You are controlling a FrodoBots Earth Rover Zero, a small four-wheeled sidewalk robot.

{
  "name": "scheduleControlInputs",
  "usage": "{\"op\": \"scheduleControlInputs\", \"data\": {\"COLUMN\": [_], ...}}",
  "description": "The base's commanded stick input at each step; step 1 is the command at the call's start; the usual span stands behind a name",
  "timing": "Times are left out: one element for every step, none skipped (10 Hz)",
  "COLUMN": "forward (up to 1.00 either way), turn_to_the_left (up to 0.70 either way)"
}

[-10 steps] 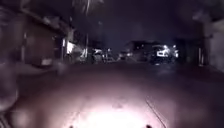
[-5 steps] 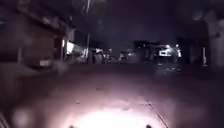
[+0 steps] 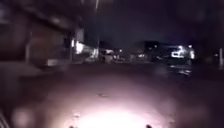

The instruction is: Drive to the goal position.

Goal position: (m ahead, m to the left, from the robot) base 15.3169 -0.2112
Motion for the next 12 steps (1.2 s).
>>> {"op": "scheduleControlInputs", "data": {"forward": [0.7,0.7,0.7,0.7,0.7,0.7,0.7,0.7,0.7,0.7,0.7,0.7], "turn_to_the_left": [0.0,0.0,0.0,0.0,0.0,0.0,0.0,0.0,0.0,0.0,0.0,0.0]}}
